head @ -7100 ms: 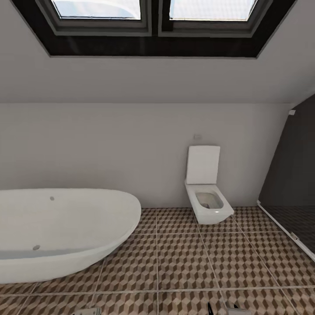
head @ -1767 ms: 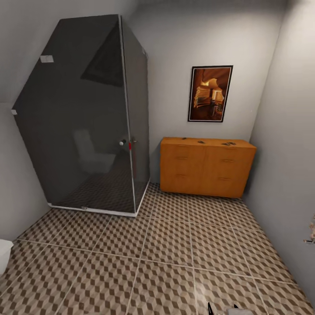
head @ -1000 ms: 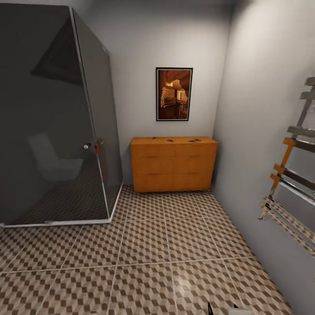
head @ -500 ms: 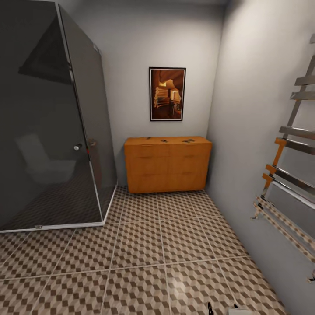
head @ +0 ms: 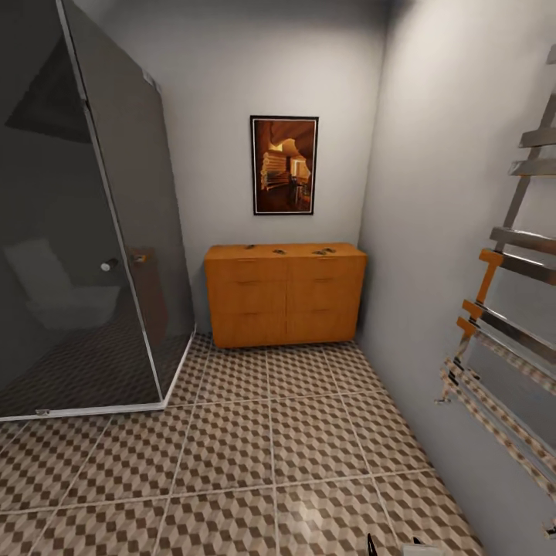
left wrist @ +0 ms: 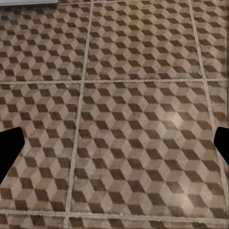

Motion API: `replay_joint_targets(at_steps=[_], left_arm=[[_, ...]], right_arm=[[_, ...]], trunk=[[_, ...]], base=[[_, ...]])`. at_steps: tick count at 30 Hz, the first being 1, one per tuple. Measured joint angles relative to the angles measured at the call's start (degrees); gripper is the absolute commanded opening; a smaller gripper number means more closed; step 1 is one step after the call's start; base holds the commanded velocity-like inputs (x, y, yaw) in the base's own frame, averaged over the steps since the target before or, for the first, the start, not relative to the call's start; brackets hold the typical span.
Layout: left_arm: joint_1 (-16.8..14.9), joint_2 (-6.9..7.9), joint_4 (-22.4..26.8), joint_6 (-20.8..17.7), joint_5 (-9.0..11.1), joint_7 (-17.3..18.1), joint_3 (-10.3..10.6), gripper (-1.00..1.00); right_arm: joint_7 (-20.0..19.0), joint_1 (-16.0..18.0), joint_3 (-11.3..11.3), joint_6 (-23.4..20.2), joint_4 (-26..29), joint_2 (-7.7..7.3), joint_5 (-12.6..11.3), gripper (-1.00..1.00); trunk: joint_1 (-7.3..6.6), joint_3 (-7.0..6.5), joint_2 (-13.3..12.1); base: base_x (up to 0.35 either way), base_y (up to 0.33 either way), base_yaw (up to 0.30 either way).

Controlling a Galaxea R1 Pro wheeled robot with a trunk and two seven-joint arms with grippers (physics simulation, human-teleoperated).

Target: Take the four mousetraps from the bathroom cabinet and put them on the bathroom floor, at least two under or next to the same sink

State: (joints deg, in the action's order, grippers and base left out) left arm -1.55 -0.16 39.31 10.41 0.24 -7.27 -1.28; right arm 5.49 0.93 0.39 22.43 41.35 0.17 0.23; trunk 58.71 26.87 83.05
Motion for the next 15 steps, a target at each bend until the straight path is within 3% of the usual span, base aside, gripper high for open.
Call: replay_joint_targets(at_steps=[8, 15], left_arm=[[0.0, 0.00, 0.0, 0.1, 0.0, 0.0, 0.0, 1.00], [0.0, 0.00, 0.0, 0.1, 0.0, 0.0, 0.0, 1.00]], right_arm=[[0.0, 0.0, 0.0, 0.0, 0.0, 0.00, 0.0, 1.00], [0.0, 0.0, 0.0, 0.0, 0.0, 0.00, 0.1, 1.00]], trunk=[[0.00, 0.00, 0.0], [-0.01, 0.00, 0.0]], base=[[0.256, -0.226, 0.000], [0.317, -0.070, 0.000]])
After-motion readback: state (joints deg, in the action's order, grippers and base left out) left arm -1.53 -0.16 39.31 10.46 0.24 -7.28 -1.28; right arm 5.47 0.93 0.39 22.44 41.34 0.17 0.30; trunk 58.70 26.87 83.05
